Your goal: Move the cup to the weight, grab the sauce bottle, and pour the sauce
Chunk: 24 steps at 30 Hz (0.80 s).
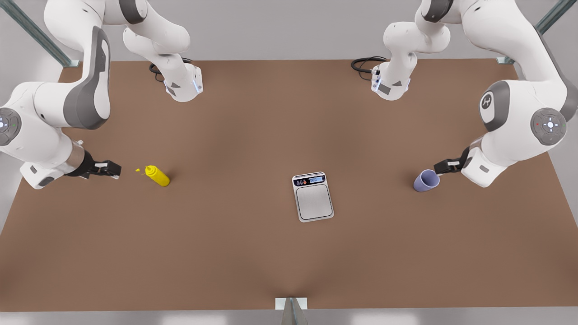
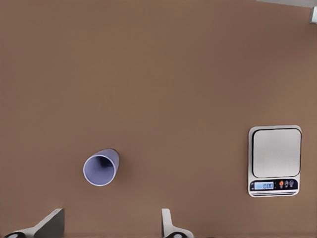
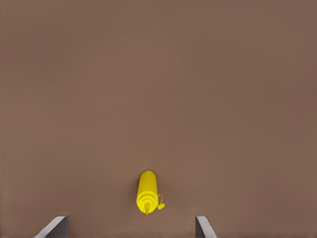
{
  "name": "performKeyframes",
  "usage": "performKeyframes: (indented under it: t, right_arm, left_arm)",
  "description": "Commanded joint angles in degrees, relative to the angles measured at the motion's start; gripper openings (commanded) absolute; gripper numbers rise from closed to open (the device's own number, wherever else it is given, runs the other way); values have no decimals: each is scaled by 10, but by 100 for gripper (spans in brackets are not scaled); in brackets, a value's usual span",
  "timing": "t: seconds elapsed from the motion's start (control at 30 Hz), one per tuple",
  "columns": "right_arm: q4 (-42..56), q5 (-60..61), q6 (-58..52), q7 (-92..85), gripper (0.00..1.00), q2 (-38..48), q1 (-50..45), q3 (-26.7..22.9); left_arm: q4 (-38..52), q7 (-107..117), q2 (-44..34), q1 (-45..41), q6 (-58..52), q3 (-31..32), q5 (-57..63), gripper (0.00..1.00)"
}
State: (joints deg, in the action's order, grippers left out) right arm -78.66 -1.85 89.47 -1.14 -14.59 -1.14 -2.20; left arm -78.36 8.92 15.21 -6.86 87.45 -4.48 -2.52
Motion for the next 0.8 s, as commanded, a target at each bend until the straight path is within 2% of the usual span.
performKeyframes:
  t: [0.0, 0.07, 0.17, 0.27, 0.43, 0.5, 0.57, 0.77]
  right_arm:
    - [0, 0, 0, 0, 100, 0, 0, 1]
    - [-1, -1, 0, 0, 100, 0, -1, 1]
    - [-2, -1, -8, 0, 100, -3, 0, 2]
    - [-11, -1, -3, -1, 100, -3, -1, 2]
    - [-17, -1, -1, -1, 100, -10, -1, 2]
    - [-17, -1, 1, -1, 100, -10, -1, 2]
    - [-17, -1, 0, -1, 100, -10, -1, 2]
    - [-18, -1, 1, -1, 100, -12, -1, 2]
  left_arm:
    - [0, 0, 1, 0, 1, 0, -2, 100]
    - [-21, 0, 0, 1, 20, -8, -3, 100]
    - [-103, -12, -20, 0, 74, -25, -1, 100]
    - [-284, -14, -84, 0, 209, -37, -1, 100]
    - [-377, -14, -86, -1, 308, -38, -1, 100]
    - [-404, -14, -84, -1, 341, -38, -1, 100]
    - [-409, -14, -74, -1, 352, -38, -1, 93]
    - [-414, -14, -27, -1, 399, -38, -1, 82]
